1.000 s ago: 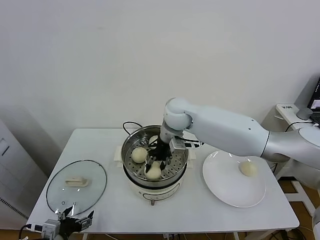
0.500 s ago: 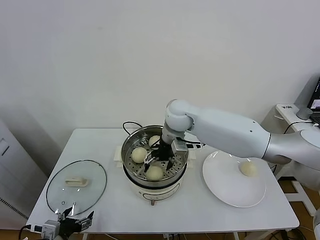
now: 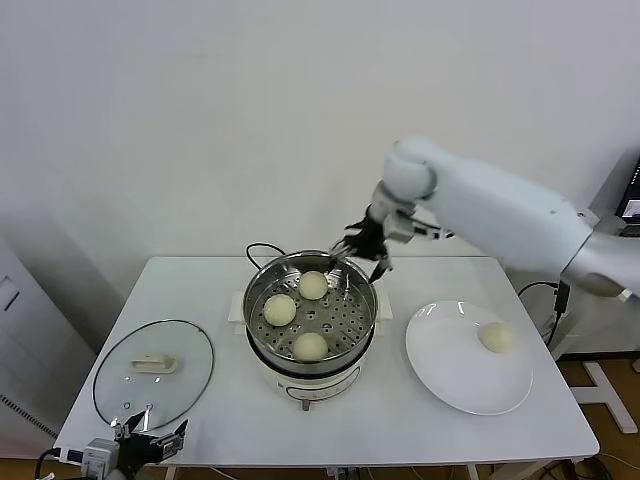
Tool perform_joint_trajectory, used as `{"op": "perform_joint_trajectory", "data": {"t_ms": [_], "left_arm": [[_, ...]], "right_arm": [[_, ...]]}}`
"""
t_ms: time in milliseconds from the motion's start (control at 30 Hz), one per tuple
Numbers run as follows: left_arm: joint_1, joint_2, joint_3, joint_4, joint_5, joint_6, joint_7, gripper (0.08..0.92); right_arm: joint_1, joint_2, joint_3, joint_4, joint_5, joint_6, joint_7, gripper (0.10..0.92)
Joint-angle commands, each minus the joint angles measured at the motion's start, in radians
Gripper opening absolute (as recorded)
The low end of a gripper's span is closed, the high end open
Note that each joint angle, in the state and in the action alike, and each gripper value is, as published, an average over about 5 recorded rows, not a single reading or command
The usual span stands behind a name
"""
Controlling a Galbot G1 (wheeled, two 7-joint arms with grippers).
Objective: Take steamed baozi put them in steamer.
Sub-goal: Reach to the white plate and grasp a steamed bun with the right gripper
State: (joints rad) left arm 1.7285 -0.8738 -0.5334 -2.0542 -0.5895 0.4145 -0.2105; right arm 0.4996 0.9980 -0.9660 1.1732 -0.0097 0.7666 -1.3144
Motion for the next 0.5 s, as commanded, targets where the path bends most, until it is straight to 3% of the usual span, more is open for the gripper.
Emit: {"op": "perform_joint_trajectory", "data": {"t_ms": [33, 500], "left_arm": [[0.003, 0.002, -0.004, -0.001, 0.000, 0.000, 0.000, 0.823], [0.001, 0.004, -0.010, 0.000, -0.002, 0.002, 0.000, 0.823]], "right_arm": [[0.078, -0.120, -0.082, -0.211, 0.138, -0.515, -0.108, 0.823], [-0.111, -0.253, -0.032, -0.327, 0.047, -0.508, -0.136, 0.823]]}}
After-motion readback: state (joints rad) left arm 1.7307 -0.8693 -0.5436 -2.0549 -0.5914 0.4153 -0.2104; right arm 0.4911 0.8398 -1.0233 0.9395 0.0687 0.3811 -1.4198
